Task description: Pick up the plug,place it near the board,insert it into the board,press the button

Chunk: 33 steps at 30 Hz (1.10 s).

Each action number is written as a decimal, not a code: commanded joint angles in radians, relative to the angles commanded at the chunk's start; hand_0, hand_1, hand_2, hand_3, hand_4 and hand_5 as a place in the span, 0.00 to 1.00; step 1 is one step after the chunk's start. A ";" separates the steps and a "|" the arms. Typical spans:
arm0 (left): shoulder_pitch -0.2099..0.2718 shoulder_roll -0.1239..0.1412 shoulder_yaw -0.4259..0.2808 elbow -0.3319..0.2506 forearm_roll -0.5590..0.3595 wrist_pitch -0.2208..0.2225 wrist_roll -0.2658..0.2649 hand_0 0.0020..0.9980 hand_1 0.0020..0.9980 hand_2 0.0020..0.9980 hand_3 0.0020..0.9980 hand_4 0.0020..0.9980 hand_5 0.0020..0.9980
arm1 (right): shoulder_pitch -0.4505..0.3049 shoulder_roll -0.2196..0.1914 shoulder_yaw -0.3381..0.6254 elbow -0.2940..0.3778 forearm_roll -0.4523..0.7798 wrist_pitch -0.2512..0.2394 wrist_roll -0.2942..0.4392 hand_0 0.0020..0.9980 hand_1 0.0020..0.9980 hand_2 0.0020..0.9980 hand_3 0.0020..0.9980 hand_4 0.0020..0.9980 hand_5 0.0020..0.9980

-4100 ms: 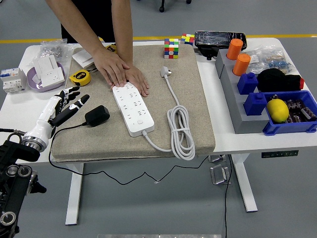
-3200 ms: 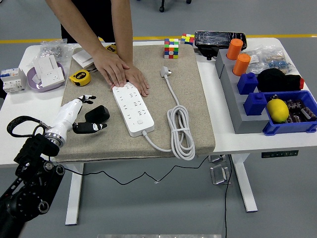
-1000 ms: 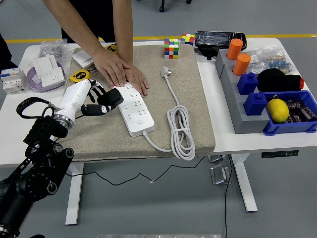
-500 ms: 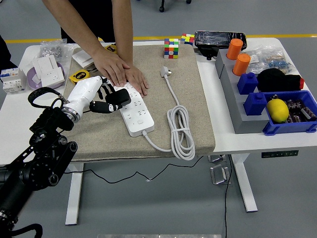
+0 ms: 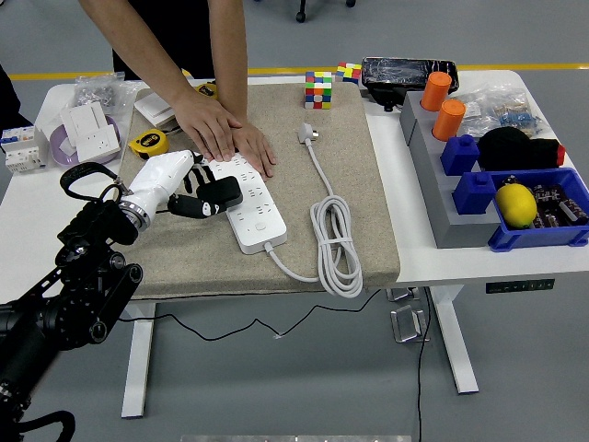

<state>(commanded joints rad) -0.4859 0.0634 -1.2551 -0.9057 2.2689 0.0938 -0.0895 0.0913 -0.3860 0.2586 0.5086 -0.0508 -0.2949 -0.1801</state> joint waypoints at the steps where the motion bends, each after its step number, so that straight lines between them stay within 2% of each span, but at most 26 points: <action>1: -0.001 -0.001 0.000 0.002 0.000 0.000 0.000 0.53 0.38 0.30 0.37 0.52 0.10 | 0.000 0.000 -0.001 0.000 0.000 0.000 0.000 0.86 0.84 0.83 0.84 1.00 1.00; 33: -0.017 0.006 0.004 0.034 0.000 0.008 -0.008 0.53 0.39 0.31 0.37 0.51 0.13 | 0.000 -0.002 0.002 -0.001 0.003 -0.001 0.002 0.86 0.84 0.83 0.84 1.00 1.00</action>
<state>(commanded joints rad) -0.5033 0.0693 -1.2510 -0.8722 2.2689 0.1017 -0.0975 0.0914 -0.3877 0.2609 0.5072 -0.0478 -0.2954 -0.1785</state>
